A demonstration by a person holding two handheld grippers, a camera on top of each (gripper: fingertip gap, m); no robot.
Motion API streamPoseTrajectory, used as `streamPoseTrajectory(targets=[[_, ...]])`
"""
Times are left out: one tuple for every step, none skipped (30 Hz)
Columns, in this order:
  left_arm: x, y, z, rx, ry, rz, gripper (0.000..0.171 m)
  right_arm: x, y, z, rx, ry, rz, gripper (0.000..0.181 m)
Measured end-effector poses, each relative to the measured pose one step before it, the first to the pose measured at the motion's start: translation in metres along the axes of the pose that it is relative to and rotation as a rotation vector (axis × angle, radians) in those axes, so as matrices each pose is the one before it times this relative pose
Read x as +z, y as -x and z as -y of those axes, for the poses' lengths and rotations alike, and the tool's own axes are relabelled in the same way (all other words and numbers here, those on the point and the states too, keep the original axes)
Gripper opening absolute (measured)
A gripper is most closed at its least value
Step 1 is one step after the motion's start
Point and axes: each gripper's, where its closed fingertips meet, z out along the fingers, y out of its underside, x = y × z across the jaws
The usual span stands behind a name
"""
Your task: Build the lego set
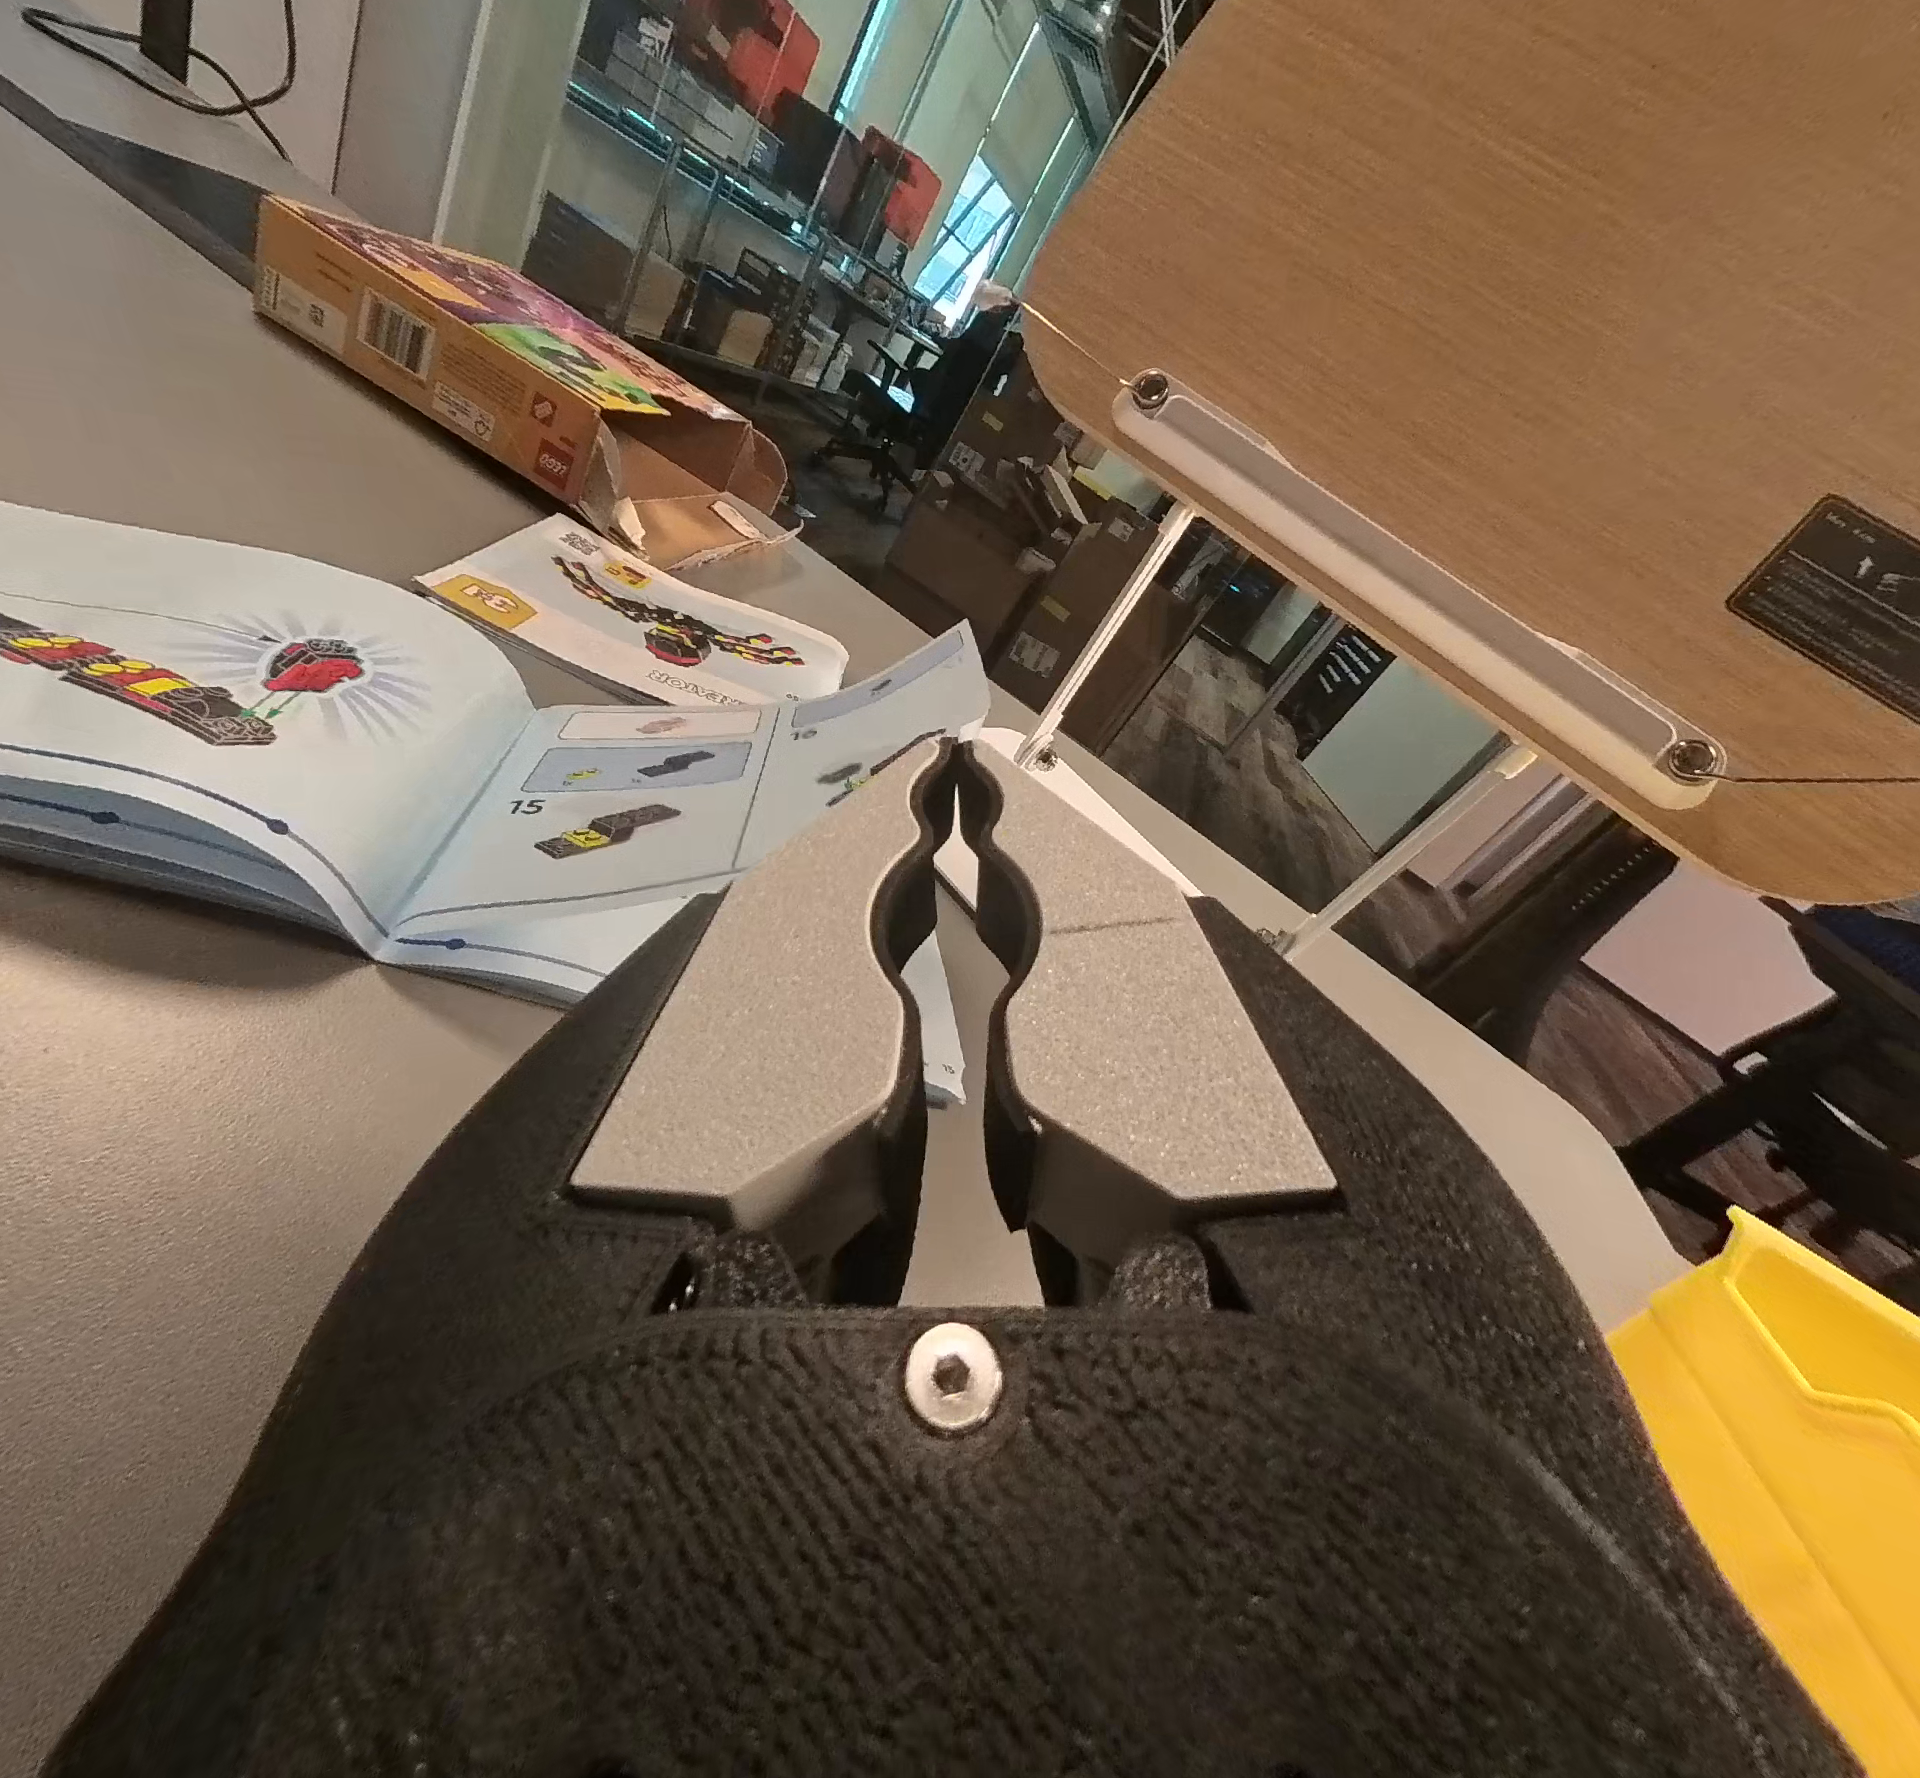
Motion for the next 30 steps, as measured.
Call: streamPoseTrajectory(targets=[[0.00000, 0.00000, 0.00001, 0.0000, -0.00004, 0.0000, 0.000, 0.00005, 0.00028, -0.00007, -0.0009, 0.0003, 0.0014, 0.000], [0.00000, -0.00003, 0.00000, 0.0000, -0.00001, -0.0002, 0.000, 0.00028, 0.00031, 0.00016, 0.0001, 0.0000, 0.0015, 0.000], [0.00008, -0.00009, -0.00004, 0.0000, 0.00018, -0.0009, 0.000, 0.00056, 0.00065, 0.00084, 0.0074, -0.0018, 0.0036, 0.000], [0.00007, -0.00010, -0.00005, 0.0000, 0.00026, -0.0010, 0.000, 0.00102, 0.00194, 0.00233, 0.0188, -0.0028, 0.0103, 0.000], [0.00010, -0.00002, 0.00000, 0.0000, -0.00005, -0.0004, 0.000, 0.00153, 0.00428, 0.00471, 0.0313, -0.0011, 0.0214, 0.000], [0.00003, -0.00007, 0.00011, 0.0001, -0.00007, -0.0004, 0.000, 0.00177, 0.00825, 0.00767, 0.0430, -0.0013, 0.0385, 0.000], [0.00008, -0.00008, -0.00004, 0.0000, 0.00021, -0.0009, 0.000, 0.00158, 0.01298, 0.01067, 0.0472, -0.0093, 0.0562, 0.000], [0.00007, -0.00004, -0.00006, 0.0000, 0.00033, -0.0005, 0.000, 0.00155, 0.01787, 0.01207, 0.0359, -0.0158, 0.0738, 0.000], [0.00000, 0.00005, 0.00000, 0.0000, -0.00002, 0.0004, 0.000, 0.00238, 0.02306, 0.01024, 0.0165, -0.0071, 0.0960, 0.000], [-0.00002, 0.00023, 0.00005, 0.0000, -0.00014, 0.0010, 0.000, 0.00333, 0.02879, 0.00709, 0.0019, 0.0045, 0.1291, 0.000], [-0.00012, 0.00002, -0.00010, 0.0000, 0.00010, 0.0002, 0.000, 0.00356, 0.03225, 0.00540, -0.0009, 0.0047, 0.1538, 0.000], [0.00004, -0.00005, -0.00010, -0.0001, 0.00067, -0.0006, 0.000, 0.00374, 0.02892, 0.00420, 0.0040, -0.0003, 0.1386, 0.003], [-0.00001, 0.00013, -0.00001, 0.0000, 0.00009, 0.0010, 0.000, 0.00331, 0.02049, 0.00410, 0.0022, -0.0096, 0.0951, 0.019], [-0.00021, 0.00054, 0.00012, 0.0001, -0.00128, 0.0045, 0.000, 0.00102, 0.01247, 0.00532, -0.0136, -0.0284, 0.0544, 0.031], [-0.00043, 0.00087, 0.00021, 0.0000, -0.00236, 0.0076, 0.000, -0.00215, 0.00381, 0.00712, -0.0306, -0.0470, 0.0079, 0.037], [-0.00057, 0.00159, 0.00043, 0.0000, -0.00358, 0.0126, 0.000, -0.00575, -0.00754, 0.00889, -0.0387, -0.0599, -0.0577, 0.039], [-0.00077, 0.00208, 0.00077, 0.0003, -0.00583, 0.0175, 0.000, -0.00914, -0.01563, 0.01131, -0.0380, -0.0767, -0.1003, 0.039], [-0.00074, 0.00190, 0.00059, 0.0001, -0.00526, 0.0157, 0.000, -0.01089, -0.01873, 0.01215, -0.0255, -0.0855, -0.1073, 0.039], [-0.00060, 0.00161, 0.00046, -0.0001, -0.00449, 0.0132, 0.000, -0.01054, -0.01915, 0.00981, -0.0109, -0.0697, -0.0991, 0.038], [-0.00065, 0.00159, 0.00077, -0.0001, -0.00653, 0.0134, 0.000, -0.00873, -0.01562, 0.00502, -0.0055, -0.0382, -0.0713, 0.038], [-0.00068, 0.00168, 0.00074, 0.0001, -0.00623, 0.0139, 0.000, -0.00650, -0.00793, -0.00057, -0.0048, -0.0004, -0.0252, 0.038], [-0.00054, 0.00126, 0.00066, -0.0001, -0.00513, 0.0106, 0.000, -0.00515, -0.00104, -0.00478, -0.0053, 0.0283, 0.0093, 0.041], [-0.00061, 0.00091, 0.00062, -0.0005, -0.00510, 0.0067, 0.000, -0.00507, 0.00140, -0.00491, -0.0088, 0.0286, 0.0090, 0.043], [-0.00059, 0.00086, 0.00033, -0.0005, -0.00349, 0.0075, 0.000, -0.00581, 0.00089, -0.00291, -0.0153, 0.0124, -0.0114, 0.043], [-0.00067, 0.00134, 0.00045, -0.0006, -0.00401, 0.0104, 0.000, -0.00667, 0.00033, -0.00149, -0.0212, 0.0032, -0.0243, 0.043], [-0.00099, 0.00172, 0.00054, -0.0007, -0.00558, 0.0135, 0.000, -0.00696, 0.00130, -0.00109, -0.0235, 0.0027, -0.0199, 0.043], [-0.00095, 0.00129, 0.00066, -0.0012, -0.00683, 0.0097, 0.000, -0.00677, 0.00149, -0.00113, -0.0213, 0.0047, -0.0160, 0.043], [-0.00074, 0.00092, 0.00045, -0.0011, -0.00512, 0.0073, 0.000, -0.00627, 0.00130, -0.00074, -0.0167, 0.0047, -0.0145, 0.043], [-0.00053, 0.00111, 0.00023, -0.0004, -0.00345, 0.0085, 0.000, -0.00559, 0.00239, 0.00005, -0.0127, 0.0014, -0.0046, 0.043], [-0.00046, 0.00055, 0.00034, -0.0016, -0.00374, 0.0029, 0.000, -0.00440, 0.00366, 0.00066, -0.0131, 0.0006, 0.0044, 0.043]])
